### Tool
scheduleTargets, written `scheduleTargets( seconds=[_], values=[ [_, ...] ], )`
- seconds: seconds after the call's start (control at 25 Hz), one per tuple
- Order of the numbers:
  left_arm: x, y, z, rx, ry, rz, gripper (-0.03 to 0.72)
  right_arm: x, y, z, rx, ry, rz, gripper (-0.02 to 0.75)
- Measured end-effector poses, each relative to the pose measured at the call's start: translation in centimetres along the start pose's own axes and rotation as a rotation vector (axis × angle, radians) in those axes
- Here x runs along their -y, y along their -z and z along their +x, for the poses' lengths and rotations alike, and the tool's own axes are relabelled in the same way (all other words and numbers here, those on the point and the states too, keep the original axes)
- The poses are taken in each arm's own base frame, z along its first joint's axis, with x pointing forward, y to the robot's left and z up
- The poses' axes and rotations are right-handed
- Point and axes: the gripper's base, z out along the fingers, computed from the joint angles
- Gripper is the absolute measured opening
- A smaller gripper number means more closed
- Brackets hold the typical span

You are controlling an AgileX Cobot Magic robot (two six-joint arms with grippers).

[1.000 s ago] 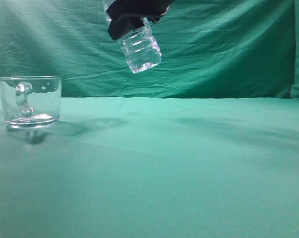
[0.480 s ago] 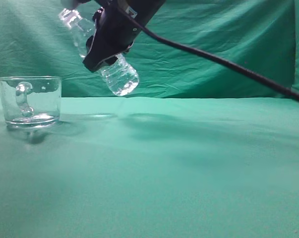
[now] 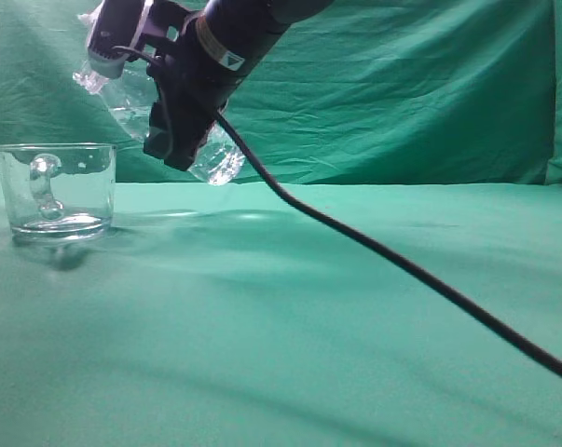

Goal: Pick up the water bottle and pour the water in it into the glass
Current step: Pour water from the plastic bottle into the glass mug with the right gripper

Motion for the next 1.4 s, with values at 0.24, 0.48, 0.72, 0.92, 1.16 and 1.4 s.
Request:
scheduleTargets(
  seconds=[0.24, 0.48, 0.72, 0.92, 1.16, 1.4],
  values=[
    [0.0, 0.0, 0.0, 0.0, 0.0, 0.0, 0.0, 0.0, 0.0, -0.1, 0.006, 0.046, -0.005, 0.312],
    [0.0, 0.0, 0.0, 0.0, 0.0, 0.0, 0.0, 0.1, 0.0, -0.1, -0.031, 0.051, 0.024, 0.312],
    [0.0, 0.0, 0.0, 0.0, 0.0, 0.0, 0.0, -0.3, 0.0, -1.0, -0.044, 0.065, 0.039, 0.312],
    [0.0, 0.0, 0.0, 0.0, 0.0, 0.0, 0.0, -0.3, 0.1, -1.1, -0.061, 0.067, 0.053, 0.312],
    [0.0, 0.0, 0.0, 0.0, 0.0, 0.0, 0.0, 0.1, 0.1, -0.6, -0.119, 0.061, 0.094, 0.312],
    [0.0, 0.0, 0.0, 0.0, 0.0, 0.0, 0.0, 0.3, 0.2, -0.3, -0.155, 0.083, 0.116, 0.312]
  ],
)
